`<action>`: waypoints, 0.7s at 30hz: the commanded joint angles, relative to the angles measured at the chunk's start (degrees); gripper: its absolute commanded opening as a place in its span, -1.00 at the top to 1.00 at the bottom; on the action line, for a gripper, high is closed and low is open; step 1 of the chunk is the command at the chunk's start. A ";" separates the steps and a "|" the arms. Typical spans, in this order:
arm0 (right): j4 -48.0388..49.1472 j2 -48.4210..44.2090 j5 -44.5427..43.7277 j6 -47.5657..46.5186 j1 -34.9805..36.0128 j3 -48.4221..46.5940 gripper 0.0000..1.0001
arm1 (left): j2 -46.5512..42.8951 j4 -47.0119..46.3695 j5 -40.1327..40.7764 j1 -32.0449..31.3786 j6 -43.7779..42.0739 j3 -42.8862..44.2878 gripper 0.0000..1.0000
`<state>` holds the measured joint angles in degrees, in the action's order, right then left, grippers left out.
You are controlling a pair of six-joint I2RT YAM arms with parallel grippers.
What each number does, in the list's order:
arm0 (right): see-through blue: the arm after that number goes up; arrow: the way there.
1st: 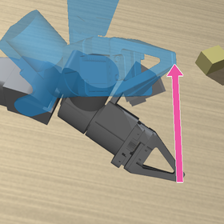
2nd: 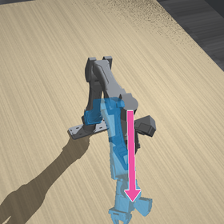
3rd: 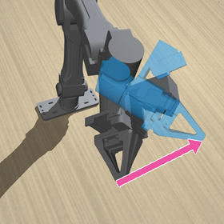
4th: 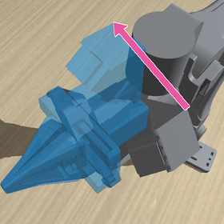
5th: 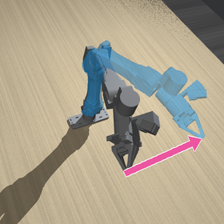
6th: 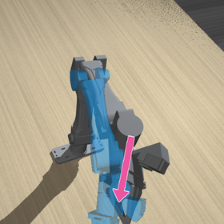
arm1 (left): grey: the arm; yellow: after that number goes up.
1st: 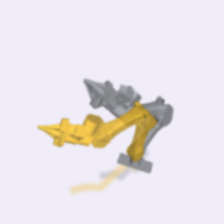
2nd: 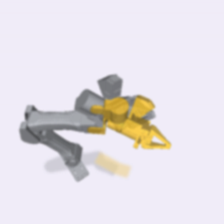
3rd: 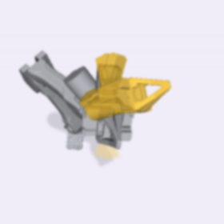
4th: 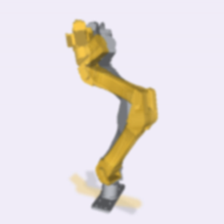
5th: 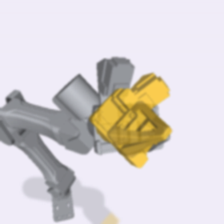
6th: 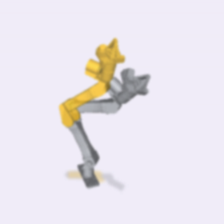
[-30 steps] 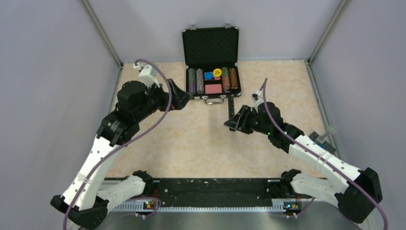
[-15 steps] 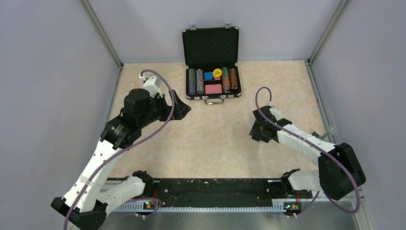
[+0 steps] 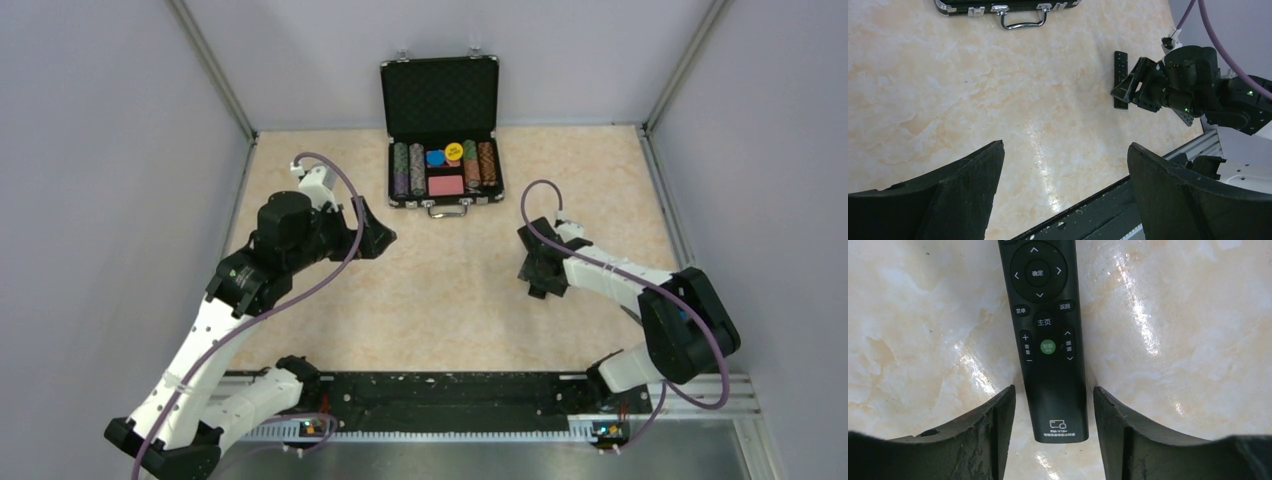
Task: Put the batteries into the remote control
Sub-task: Place the remote control at the center of the board, then reset both arms
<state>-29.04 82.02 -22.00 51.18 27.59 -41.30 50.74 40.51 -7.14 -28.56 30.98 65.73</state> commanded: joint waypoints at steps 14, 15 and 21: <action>-12.20 -10.63 -1.75 -0.76 -0.35 -5.63 -0.50 | -1.68 3.77 3.12 0.10 -0.51 2.15 -0.94; -13.17 -13.44 -2.24 -1.60 -0.35 -6.02 -0.67 | -2.34 4.05 4.18 0.10 -0.29 1.66 -0.93; -25.94 -28.46 -8.99 -4.95 -0.30 -16.81 -0.98 | -8.99 4.93 15.36 0.13 1.53 -2.07 -0.92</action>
<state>-44.95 62.37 -24.36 49.21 27.57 -48.49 46.68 45.10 -0.27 -28.56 31.03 65.30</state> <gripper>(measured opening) 0.989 0.959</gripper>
